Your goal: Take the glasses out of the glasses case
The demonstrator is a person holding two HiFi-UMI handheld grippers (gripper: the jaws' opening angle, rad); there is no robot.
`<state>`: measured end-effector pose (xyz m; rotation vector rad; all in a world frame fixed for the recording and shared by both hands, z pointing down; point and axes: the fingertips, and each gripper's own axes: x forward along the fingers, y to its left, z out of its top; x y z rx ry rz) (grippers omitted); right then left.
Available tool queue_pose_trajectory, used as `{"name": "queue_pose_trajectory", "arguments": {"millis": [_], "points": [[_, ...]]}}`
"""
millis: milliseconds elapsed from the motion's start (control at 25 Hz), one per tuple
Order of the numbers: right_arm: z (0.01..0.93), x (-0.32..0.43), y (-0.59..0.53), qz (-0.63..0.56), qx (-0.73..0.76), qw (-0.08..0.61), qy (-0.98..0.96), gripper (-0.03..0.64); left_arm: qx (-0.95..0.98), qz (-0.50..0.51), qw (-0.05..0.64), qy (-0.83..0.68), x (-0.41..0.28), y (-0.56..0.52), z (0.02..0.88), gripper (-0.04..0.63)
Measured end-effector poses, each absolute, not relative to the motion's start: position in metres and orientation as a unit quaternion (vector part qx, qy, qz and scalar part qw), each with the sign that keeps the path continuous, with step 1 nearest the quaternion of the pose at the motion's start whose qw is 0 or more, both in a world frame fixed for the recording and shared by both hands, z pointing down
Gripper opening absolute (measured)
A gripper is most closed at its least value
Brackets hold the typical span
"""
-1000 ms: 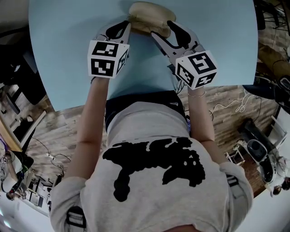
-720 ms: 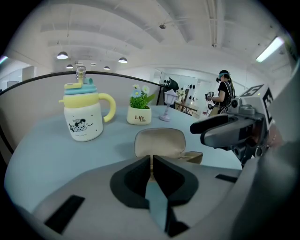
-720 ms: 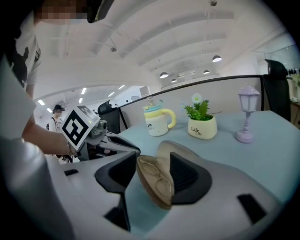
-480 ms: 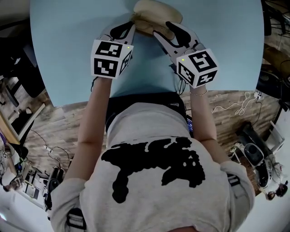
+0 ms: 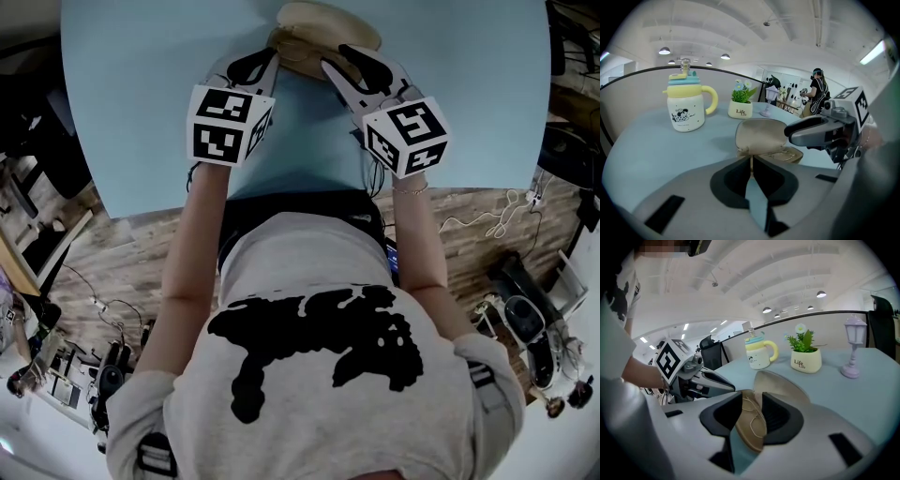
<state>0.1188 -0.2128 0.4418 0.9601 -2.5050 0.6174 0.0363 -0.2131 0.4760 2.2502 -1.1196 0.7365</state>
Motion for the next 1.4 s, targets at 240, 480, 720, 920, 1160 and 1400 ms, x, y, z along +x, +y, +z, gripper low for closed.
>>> {"name": "queue_pose_trajectory", "arguments": {"millis": [240, 480, 720, 920, 1160, 1400], "points": [[0.455, 0.117, -0.212, 0.225, 0.341, 0.209, -0.889, 0.111, 0.832, 0.271, 0.261, -0.408, 0.033, -0.211, 0.480, 0.029], [0.467, 0.109, -0.210, 0.200, 0.321, 0.250, -0.891, 0.106, 0.829, 0.275, 0.268, -0.407, 0.031, -0.209, 0.489, 0.028], [0.480, 0.096, -0.203, 0.186, 0.281, 0.302, -0.892, 0.075, 0.831, 0.277, 0.269, -0.400, 0.033, -0.207, 0.494, 0.023], [0.485, 0.092, -0.207, 0.149, 0.283, 0.339, -0.885, 0.074, 0.834, 0.280, 0.260, -0.398, 0.034, -0.208, 0.495, 0.017], [0.494, 0.095, -0.207, 0.071, 0.273, 0.410, -0.868, 0.064, 0.835, 0.274, 0.257, -0.402, 0.036, -0.208, 0.494, 0.014], [0.500, 0.090, -0.203, 0.035, 0.241, 0.457, -0.855, 0.060, 0.838, 0.267, 0.248, -0.406, 0.037, -0.211, 0.491, 0.012]]}}
